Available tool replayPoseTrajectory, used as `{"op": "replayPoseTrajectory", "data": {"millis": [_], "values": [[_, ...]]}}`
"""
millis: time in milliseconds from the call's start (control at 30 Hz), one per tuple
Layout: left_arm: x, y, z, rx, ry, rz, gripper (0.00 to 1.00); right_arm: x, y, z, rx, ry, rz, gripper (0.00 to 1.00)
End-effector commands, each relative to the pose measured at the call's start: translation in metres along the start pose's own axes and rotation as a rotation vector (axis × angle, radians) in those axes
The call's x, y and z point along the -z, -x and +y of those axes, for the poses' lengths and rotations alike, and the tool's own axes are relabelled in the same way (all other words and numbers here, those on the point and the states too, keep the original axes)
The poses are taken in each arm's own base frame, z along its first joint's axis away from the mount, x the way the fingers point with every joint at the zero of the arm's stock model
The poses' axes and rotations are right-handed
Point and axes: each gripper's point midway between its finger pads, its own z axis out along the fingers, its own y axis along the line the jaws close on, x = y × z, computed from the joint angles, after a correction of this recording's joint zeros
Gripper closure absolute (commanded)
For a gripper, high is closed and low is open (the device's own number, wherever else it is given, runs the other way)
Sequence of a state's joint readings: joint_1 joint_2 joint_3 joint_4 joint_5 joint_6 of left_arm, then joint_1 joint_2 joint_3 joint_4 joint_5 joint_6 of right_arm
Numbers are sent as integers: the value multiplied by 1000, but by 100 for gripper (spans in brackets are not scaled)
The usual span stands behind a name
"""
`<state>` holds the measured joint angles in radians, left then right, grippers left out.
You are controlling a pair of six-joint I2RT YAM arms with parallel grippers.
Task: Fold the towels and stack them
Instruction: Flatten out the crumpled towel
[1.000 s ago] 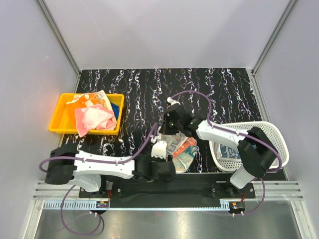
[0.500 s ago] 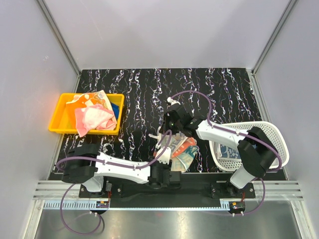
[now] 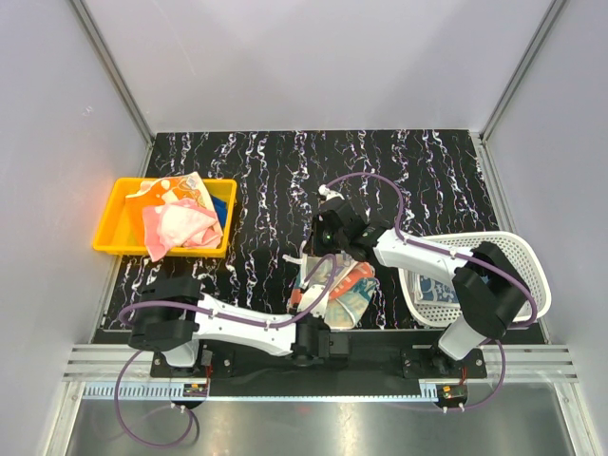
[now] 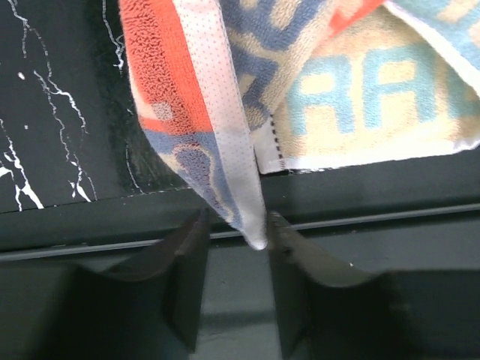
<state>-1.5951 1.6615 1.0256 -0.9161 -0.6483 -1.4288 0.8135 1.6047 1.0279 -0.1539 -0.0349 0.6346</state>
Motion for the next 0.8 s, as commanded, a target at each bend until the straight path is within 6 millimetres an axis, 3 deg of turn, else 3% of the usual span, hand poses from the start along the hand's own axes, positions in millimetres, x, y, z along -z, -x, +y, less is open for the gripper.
{"op": "replayPoseTrajectory", "data": {"millis": [0, 200, 433, 567, 767], "values": [[-4, 12, 6, 30, 23, -66, 71, 2, 13, 12, 0, 22, -52, 100], [-8, 7, 5, 21, 30, -59, 76, 3, 11, 11, 2, 19, -49, 100], [-1, 13, 21, 41, 51, -69, 91, 6, 17, 8, 5, -2, -74, 100], [19, 37, 39, 82, 37, -128, 100, 15, 28, 7, 32, -32, -102, 100], [70, 100, 65, 147, -38, -252, 100, 61, 72, 18, 101, -67, -234, 100]]}}
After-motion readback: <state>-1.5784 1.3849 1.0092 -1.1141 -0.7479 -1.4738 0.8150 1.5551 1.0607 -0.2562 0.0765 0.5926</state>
